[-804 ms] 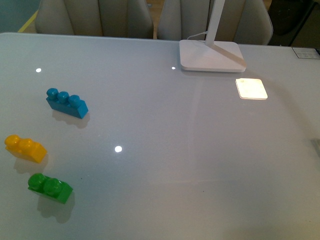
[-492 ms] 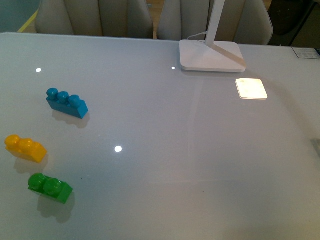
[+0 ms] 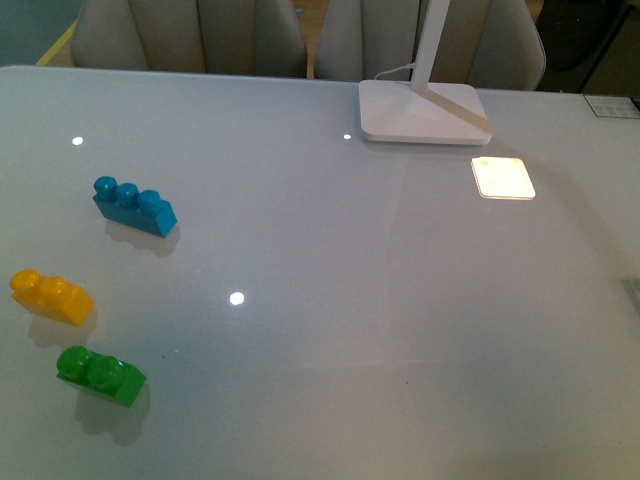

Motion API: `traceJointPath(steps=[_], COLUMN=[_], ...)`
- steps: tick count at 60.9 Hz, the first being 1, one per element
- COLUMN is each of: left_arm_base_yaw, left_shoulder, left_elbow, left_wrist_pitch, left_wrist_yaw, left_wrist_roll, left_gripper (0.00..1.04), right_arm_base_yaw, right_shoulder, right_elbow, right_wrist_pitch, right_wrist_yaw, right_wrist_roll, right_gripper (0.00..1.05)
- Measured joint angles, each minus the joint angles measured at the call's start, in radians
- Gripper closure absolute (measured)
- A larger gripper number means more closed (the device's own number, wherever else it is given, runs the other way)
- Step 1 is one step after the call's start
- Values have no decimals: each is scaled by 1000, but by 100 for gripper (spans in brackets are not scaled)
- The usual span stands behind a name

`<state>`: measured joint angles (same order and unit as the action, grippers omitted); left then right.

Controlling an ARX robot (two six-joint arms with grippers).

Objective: Insert yellow block into base center

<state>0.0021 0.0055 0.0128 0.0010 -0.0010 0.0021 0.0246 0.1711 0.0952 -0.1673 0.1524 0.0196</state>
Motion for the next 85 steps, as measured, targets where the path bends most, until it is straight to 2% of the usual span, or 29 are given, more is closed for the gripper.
traceJointPath(steps=[2,6,15,20,28,32,40,48,65,85], left_arm_base_yaw=[0,0,0,0,0,0,0,0,0,0], left_shoulder=[0,0,0,0,0,0,0,0,0,0], left_elbow=[0,0,0,0,0,0,0,0,0,0], left_wrist_pitch=[0,0,0,0,0,0,0,0,0,0], left_wrist_yaw=[1,1,1,1,1,1,1,1,1,1], left_wrist_roll=[0,0,0,0,0,0,0,0,0,0], left_gripper=[7,7,7,7,7,7,7,7,7,7], right_arm_base_yaw=[-22,-112,-386,-531,-707,-772,-803,-792,-738,-682], right_shoulder=[82,250,604,851,1281,1528,1842,1967,2112,2225], right_elbow=[16,34,86,144,248,341,503,616,767,844], right_wrist_pitch=[10,101,393,568,762,813,818,813,782,769], right_wrist_yaw=[-11,-97,-335,-453,-620,-639,-639,-631,-591,-560], right_wrist_roll=[-2,-25,-129,-229,-401,-472,-518,-505,-476,-464], right_gripper=[9,9,9,9,9,9,9,9,9,9])
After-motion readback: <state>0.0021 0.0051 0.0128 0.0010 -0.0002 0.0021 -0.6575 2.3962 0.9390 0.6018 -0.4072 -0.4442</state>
